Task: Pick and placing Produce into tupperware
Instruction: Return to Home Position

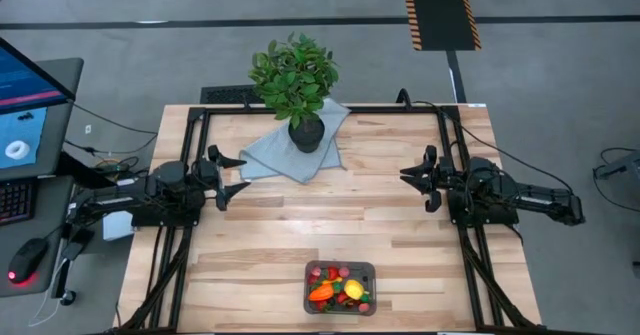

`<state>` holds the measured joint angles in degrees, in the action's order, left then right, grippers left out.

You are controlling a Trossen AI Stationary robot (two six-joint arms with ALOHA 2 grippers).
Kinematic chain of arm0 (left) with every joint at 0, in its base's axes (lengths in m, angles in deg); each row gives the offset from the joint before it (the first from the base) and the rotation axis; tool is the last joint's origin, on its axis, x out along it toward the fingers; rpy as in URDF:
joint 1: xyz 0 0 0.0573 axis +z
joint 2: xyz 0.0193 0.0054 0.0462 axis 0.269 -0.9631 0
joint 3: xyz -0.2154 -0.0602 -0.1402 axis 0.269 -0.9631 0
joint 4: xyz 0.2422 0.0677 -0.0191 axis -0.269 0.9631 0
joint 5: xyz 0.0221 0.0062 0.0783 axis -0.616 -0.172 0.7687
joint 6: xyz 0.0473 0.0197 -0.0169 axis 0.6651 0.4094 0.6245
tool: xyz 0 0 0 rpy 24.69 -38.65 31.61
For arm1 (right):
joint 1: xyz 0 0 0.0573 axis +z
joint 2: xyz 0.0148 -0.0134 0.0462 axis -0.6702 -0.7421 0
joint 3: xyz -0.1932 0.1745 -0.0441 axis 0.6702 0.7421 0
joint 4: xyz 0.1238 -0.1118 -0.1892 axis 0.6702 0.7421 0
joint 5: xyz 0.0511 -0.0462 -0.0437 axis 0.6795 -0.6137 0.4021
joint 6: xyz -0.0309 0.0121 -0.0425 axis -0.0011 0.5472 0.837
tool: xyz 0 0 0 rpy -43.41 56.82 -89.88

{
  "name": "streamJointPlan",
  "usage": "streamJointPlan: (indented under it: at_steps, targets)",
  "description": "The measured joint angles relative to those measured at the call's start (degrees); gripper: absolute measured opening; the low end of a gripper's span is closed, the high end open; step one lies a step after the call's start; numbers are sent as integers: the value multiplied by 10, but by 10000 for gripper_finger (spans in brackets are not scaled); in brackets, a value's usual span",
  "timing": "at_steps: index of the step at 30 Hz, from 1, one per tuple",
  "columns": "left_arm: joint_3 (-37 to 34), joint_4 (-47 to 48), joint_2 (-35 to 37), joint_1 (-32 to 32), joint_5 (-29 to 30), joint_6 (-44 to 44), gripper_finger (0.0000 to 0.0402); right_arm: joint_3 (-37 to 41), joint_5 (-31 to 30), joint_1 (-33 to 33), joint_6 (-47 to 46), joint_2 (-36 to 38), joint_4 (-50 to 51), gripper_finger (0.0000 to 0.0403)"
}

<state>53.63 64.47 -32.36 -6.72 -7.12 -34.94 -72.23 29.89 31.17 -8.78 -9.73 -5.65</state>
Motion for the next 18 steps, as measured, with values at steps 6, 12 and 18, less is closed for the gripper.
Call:
streamJointPlan:
  at_steps: [6, 12, 18]
  targets:
    - [0, 0, 0, 0, 0, -9, 307, 0, 0, 0, 0, 0, 0, 108]
    - [0, 0, 0, 0, 0, 0, 307, 0, 0, 0, 0, 0, 0, 108]
    - [0, 0, 0, 0, 1, -8, 307, 0, 0, 0, 0, 0, 0, 108]
